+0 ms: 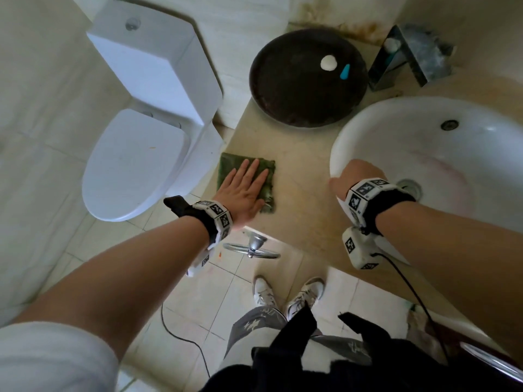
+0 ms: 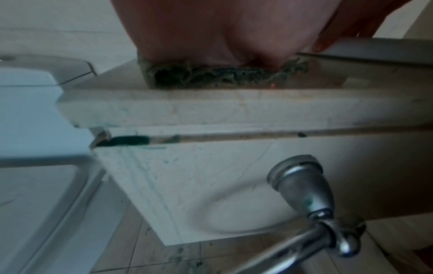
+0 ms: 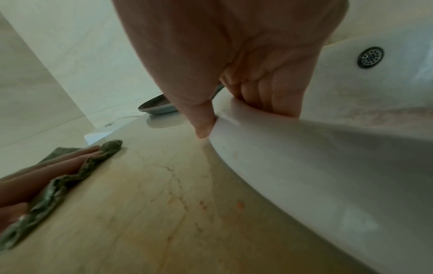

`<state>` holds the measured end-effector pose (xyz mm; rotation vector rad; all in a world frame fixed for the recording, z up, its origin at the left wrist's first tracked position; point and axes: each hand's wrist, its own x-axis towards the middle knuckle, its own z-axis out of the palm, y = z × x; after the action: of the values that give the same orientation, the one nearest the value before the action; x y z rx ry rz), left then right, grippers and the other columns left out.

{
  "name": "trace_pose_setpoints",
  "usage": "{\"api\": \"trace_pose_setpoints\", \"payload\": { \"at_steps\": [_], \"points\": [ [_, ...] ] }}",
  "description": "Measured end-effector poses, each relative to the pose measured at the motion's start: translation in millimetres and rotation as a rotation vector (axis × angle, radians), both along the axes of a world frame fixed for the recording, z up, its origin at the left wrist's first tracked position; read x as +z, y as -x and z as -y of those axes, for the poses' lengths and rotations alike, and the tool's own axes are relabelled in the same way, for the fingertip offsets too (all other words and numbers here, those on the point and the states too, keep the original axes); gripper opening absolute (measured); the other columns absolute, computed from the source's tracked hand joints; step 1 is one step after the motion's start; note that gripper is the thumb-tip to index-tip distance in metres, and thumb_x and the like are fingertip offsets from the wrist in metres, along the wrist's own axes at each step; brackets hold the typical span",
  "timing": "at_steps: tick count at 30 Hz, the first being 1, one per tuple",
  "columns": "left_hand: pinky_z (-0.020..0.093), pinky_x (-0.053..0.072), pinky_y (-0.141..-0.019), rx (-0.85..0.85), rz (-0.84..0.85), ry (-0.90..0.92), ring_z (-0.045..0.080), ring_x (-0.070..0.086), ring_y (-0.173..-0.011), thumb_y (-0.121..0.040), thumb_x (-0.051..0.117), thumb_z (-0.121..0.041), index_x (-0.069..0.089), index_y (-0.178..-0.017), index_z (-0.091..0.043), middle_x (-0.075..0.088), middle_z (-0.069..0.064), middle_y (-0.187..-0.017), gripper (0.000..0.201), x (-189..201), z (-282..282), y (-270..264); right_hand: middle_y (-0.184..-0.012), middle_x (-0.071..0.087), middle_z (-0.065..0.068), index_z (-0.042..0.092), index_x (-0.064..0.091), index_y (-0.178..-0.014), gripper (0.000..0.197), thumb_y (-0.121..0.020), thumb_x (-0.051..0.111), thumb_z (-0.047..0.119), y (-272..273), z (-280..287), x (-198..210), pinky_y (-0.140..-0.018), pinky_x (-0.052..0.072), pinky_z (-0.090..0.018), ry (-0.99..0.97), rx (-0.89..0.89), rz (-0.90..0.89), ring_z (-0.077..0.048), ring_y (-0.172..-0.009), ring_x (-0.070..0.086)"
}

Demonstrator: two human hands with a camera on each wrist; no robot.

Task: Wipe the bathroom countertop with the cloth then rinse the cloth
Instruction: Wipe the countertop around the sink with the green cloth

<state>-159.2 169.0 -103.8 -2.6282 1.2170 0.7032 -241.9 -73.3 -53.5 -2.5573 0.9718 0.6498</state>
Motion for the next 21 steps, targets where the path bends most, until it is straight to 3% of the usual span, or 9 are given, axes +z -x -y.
{"api": "trace_pose_setpoints", "payload": {
  "at_steps": [2, 5, 14, 21],
  "points": [
    [0.040, -0.007, -0.120, -0.020, 0.005, 0.006, 0.022, -0.021, -0.146, -0.098, 0.023, -0.048, -0.015, -0.152, -0.026, -0.022, 0.003, -0.159, 0.069, -1.7, -10.0, -4.2, -0.082, 0.059, -0.010, 0.010, 0.051, -0.070, 0.025, -0.089, 0.057, 0.026, 1.2, -2.0, 3.4, -0.066, 0.043, -0.031, 0.006, -0.019, -0.008, -0.029, -0.074, 0.055],
    [0.040, -0.009, -0.120, -0.058, 0.018, -0.009, 0.022, -0.022, -0.145, -0.099, 0.022, -0.047, -0.019, -0.150, -0.024, -0.025, 0.004, -0.158, 0.069, 1.5, -28.3, -14.3, -0.073, 0.054, -0.006, 0.012, 0.047, -0.068, 0.027, -0.086, 0.059, 0.029, -0.9, -2.3, 5.1, -0.065, 0.042, -0.032, -0.015, -0.058, 0.007, -0.027, -0.069, 0.053],
    [0.043, -0.007, -0.120, -0.172, 0.014, 0.016, 0.027, -0.022, -0.145, -0.098, 0.023, -0.046, -0.017, -0.151, -0.018, -0.024, 0.009, -0.158, 0.072, 3.6, -8.7, 12.3, -0.070, 0.056, -0.006, 0.012, 0.051, -0.068, 0.029, -0.085, 0.058, 0.033, 0.0, 0.5, -3.7, -0.061, 0.042, -0.031, 0.016, -0.011, 0.026, -0.023, -0.058, 0.051],
    [0.045, -0.003, -0.120, -0.334, 0.017, 0.070, 0.029, -0.014, -0.147, -0.097, 0.031, -0.045, -0.006, -0.154, -0.018, -0.014, 0.011, -0.161, 0.073, 0.2, 39.8, 68.4, -0.067, 0.048, -0.006, 0.012, 0.047, -0.070, 0.033, -0.086, 0.057, 0.039, -0.6, 0.3, -5.5, -0.067, 0.042, -0.034, 0.064, 0.047, 0.006, -0.032, -0.073, 0.054]
  ]
}}
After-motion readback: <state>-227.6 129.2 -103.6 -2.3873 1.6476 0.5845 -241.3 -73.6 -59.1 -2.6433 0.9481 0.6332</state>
